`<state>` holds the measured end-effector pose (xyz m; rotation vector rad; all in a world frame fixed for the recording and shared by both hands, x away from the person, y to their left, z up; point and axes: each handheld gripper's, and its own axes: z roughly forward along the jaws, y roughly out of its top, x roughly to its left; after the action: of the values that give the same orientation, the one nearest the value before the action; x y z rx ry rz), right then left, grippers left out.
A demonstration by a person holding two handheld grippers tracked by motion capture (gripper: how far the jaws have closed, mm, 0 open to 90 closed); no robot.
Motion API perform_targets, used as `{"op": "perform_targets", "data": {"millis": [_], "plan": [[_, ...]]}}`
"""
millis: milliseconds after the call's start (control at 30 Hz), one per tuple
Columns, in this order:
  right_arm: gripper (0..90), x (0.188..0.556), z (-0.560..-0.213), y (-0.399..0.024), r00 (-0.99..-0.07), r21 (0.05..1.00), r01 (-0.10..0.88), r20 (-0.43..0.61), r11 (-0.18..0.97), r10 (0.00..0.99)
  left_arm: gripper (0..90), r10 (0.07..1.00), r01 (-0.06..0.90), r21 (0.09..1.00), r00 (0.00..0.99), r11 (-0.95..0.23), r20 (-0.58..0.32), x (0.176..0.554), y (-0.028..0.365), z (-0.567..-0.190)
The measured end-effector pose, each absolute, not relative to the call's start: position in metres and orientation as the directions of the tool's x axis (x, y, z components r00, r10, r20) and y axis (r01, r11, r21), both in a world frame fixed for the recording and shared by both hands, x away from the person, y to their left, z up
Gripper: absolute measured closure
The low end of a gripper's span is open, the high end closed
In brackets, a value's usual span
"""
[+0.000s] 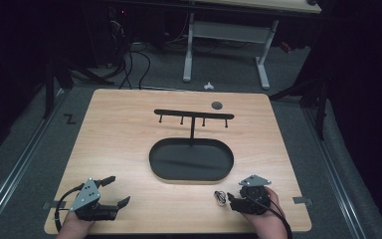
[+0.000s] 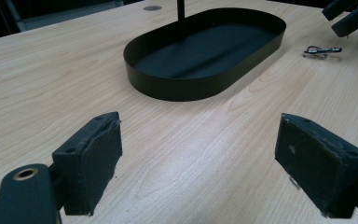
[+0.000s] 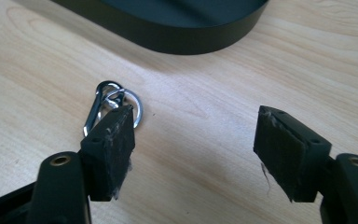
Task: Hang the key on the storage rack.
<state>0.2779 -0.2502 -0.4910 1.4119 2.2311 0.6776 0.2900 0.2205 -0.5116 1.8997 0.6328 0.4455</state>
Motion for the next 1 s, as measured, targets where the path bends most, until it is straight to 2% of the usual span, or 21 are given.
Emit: {"op": "perform_targets", "data": {"millis": [300,467,800,967,1000], "plan": [[26.4,0.283,-0.488,-0.248,-0.414,0.542,0.743,-0.089,0.393,0.906,15.2,0.601,0.219,0.918,0.799,-0.330,0.025,0.289,0.220,-0.511],[22.3,0.284,-0.488,-0.245,-0.425,0.503,0.774,-0.038,0.385,0.904,15.2,0.599,0.215,0.919,0.800,-0.330,0.028,0.288,0.220,-0.510],[17.6,0.281,-0.483,-0.226,-0.501,0.426,0.770,-0.059,0.476,0.863,15.3,0.589,0.207,0.916,0.808,-0.344,0.038,0.288,0.219,-0.510],[17.4,0.284,-0.484,-0.211,-0.551,0.369,0.758,-0.077,0.537,0.831,15.2,0.589,0.205,0.917,0.807,-0.342,0.039,0.288,0.219,-0.509],[21.7,0.285,-0.484,-0.208,-0.562,0.363,0.754,-0.073,0.547,0.824,15.3,0.588,0.203,0.917,0.808,-0.343,0.041,0.288,0.219,-0.509]]}}
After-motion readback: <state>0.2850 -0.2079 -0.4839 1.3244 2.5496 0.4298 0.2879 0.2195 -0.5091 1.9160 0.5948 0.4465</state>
